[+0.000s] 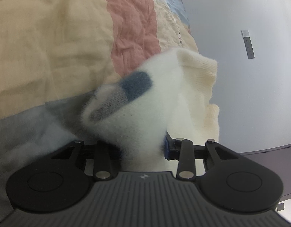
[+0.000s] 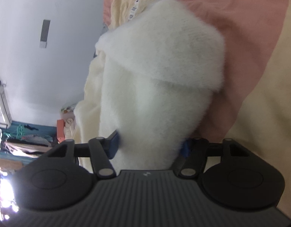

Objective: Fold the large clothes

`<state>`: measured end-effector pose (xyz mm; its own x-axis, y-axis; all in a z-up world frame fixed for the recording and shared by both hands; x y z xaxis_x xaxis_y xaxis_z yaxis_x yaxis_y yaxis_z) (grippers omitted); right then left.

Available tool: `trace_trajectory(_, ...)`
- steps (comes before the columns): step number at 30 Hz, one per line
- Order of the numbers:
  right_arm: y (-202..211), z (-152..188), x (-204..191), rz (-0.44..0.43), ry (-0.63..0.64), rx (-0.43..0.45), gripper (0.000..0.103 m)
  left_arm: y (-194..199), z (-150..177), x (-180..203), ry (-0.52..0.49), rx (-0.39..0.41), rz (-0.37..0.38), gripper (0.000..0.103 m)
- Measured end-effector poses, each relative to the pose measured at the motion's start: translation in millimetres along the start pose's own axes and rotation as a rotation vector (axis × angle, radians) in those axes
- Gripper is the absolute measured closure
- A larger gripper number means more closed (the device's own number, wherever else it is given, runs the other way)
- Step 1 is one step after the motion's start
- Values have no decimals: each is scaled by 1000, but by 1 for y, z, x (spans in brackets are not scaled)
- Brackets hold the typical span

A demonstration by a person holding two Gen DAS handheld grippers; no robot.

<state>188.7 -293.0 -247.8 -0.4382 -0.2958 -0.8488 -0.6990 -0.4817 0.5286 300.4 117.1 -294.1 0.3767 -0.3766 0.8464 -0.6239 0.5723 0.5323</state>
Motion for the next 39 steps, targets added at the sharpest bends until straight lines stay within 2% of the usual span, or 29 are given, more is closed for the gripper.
trace_trajectory(11, 24, -2, -4, 19, -18, 133, 42, -2, -3, -1, -3, -10, -3, 62)
trace_trajectory(14, 31, -1, 5, 40, -25, 184, 47, -5, -4, 0, -6, -12, -8, 62)
trace_trajectory(22, 9, 1, -1, 26, 20, 64, 48, -5, -5, 1, -5, -8, -10, 62)
trace_trajectory(24, 10, 0, -6, 41, 42, 64, 51, -3, -5, 3, -18, -6, -11, 63)
trace_trajectory(25, 11, 0, -8, 52, 58, 67, 57, -2, -4, 4, -27, -4, -11, 64)
trace_trajectory(28, 17, -1, -15, 51, 95, 87, 66, 4, -5, 7, -26, -19, 14, 68)
trace_trajectory(33, 35, 6, -35, 15, 212, 122, 71, 23, -5, 16, -67, -19, 49, 72)
trace_trajectory(39, 64, 15, -55, -16, 284, 93, 71, 62, 9, 34, -135, -3, 60, 72)
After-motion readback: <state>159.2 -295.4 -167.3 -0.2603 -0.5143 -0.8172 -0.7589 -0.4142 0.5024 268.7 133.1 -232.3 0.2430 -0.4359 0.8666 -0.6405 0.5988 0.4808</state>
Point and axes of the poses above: each gripper's, at about its wrist camera, not at the fingertips, and y roughly against the way its jaws point, x to its right, z to its underside, the point moved 3 cm from there along -y, roughly the way its jaws point, and after that the axes turned 12 degrees about -x, right-handed, at the moved point
